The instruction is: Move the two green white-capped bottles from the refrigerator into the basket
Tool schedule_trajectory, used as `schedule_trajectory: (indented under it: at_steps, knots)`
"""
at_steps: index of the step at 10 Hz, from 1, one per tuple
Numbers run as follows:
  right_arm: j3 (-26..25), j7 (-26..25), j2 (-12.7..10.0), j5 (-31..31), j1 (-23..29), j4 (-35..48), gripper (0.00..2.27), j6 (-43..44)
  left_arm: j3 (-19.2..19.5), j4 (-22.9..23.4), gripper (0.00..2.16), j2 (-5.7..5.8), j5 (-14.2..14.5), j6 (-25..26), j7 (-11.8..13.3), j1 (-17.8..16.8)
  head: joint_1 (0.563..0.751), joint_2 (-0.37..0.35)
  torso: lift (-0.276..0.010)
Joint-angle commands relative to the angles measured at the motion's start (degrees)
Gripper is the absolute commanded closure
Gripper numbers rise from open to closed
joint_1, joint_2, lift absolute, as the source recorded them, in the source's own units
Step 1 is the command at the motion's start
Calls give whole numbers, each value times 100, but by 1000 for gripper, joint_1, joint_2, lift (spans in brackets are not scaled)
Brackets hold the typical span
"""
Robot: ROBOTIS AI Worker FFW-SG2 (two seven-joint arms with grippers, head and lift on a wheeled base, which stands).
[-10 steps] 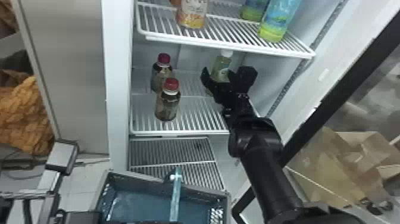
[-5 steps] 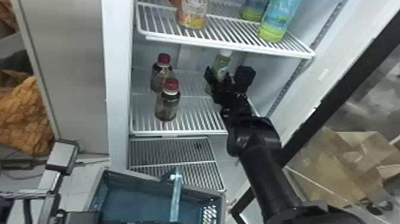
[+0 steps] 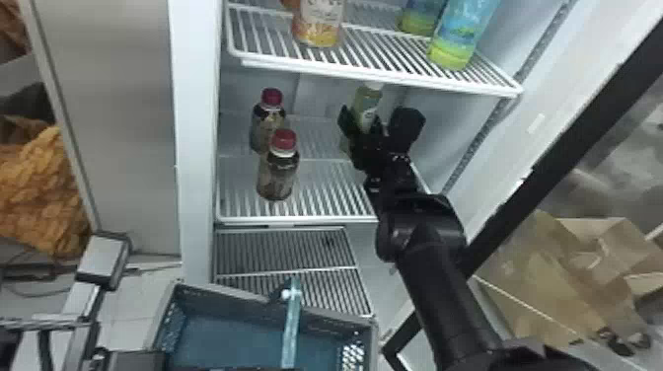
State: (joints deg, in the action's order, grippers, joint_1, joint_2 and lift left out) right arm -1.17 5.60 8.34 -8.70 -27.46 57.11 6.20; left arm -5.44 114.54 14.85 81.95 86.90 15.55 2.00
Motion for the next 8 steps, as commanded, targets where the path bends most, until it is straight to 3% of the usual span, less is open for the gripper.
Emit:
schedule_trajectory:
  at_steps: [1, 8]
  knots:
    - [3, 47, 1, -78, 228, 244, 877, -1, 7, 0, 1161, 9, 9, 0, 0, 11, 695, -350, -263]
    - [-397, 311, 1, -158, 1691, 2438, 875, -661, 41, 0, 1161, 18, -26, 56, 9, 67, 695, -350, -263]
